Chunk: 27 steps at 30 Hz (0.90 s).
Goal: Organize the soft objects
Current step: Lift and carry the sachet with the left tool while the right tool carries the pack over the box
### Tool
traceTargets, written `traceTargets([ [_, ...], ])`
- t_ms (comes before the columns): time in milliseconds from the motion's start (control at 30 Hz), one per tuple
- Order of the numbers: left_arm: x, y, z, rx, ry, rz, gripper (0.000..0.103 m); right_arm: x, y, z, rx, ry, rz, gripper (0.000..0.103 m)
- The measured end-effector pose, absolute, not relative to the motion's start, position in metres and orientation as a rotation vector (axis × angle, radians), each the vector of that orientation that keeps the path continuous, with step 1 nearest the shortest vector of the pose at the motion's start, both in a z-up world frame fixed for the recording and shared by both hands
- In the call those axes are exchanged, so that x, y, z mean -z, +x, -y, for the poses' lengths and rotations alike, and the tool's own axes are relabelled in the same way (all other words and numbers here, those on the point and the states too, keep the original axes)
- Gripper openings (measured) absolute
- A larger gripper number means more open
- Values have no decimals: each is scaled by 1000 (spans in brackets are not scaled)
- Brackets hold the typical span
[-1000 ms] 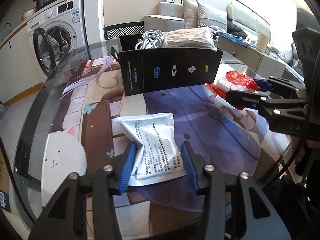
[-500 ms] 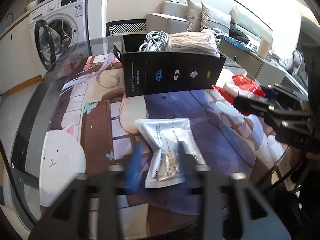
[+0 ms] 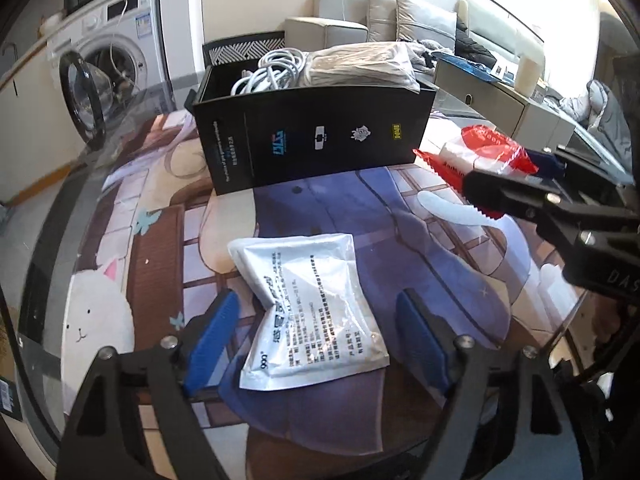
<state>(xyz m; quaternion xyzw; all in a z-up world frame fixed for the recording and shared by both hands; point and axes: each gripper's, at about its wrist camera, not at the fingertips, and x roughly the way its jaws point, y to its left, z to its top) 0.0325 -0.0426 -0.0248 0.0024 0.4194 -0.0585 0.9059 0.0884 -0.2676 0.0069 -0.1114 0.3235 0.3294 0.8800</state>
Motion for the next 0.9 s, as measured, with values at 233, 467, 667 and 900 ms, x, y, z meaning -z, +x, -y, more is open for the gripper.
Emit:
traceTargets([
  [233,20,33,37,144,31,-832,33,-7,88,268,-684,-234,-673,56],
  [467,14,28,22,167,-30,-790,27,-9,87,271,-686,-230,-658,56],
  [667,0,24,11,175,-76,-743,27,-13,84,269,-701,-221,-633,56],
  [900,-21,26,-2,168,-100,-666,27,-22,85,267,-709,-218,-595,56],
])
